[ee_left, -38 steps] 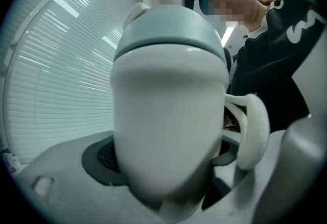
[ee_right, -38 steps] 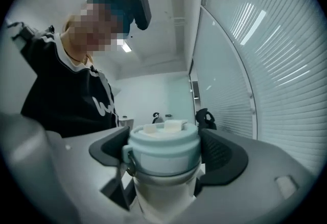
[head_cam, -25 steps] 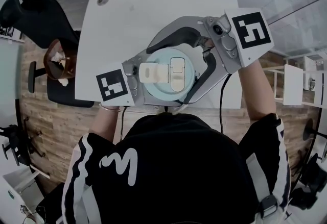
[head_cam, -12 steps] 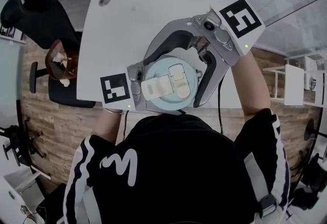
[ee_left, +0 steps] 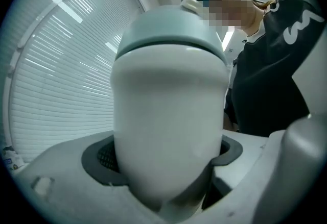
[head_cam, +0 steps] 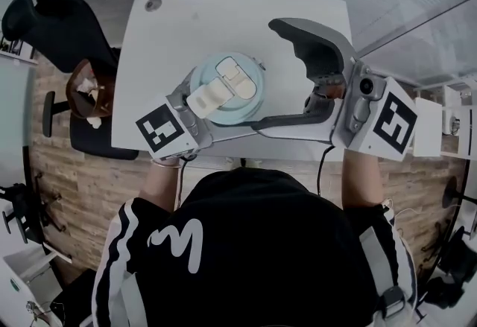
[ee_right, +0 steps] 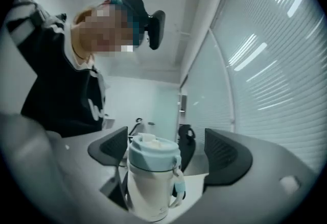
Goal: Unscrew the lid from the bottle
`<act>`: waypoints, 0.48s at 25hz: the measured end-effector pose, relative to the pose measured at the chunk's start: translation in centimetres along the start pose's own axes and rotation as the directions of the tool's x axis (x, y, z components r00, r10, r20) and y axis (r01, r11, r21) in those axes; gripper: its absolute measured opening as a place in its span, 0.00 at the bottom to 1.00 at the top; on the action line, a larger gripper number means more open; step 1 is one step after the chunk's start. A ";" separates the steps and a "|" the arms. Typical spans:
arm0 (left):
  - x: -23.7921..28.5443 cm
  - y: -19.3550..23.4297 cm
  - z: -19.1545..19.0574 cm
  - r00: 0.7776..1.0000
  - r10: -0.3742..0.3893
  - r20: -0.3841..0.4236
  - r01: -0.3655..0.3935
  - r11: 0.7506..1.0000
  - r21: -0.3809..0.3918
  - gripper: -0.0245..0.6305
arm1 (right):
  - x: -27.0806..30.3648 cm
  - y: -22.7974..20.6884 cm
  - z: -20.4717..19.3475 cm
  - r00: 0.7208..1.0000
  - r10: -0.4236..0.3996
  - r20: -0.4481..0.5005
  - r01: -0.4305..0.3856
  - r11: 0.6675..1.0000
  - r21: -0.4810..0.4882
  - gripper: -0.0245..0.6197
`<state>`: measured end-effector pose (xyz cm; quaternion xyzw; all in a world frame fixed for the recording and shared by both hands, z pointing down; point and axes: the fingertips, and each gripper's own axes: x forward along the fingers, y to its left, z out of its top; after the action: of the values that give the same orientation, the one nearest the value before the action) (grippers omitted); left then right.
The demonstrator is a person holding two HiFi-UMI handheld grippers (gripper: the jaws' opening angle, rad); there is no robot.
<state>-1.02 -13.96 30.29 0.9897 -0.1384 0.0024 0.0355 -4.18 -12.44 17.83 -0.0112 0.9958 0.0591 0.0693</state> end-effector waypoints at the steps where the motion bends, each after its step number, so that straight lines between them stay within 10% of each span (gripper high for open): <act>1: -0.1 0.7 0.1 0.999 0.040 0.005 -0.040 0.999 -0.002 0.74 | 0.0 -0.4 -0.3 0.997 -0.080 -0.001 0.080 0.997 0.010 0.75; 12: 1.3 4.3 0.3 0.950 0.312 0.034 -0.311 0.950 -0.016 0.74 | 2.1 -1.5 -4.1 0.898 -0.438 -0.040 0.436 0.899 -0.046 0.75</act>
<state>-1.01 -18.50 30.28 0.9552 -0.2935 -0.0104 0.0376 -6.75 -14.49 21.37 -0.2368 0.9681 0.0598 0.0558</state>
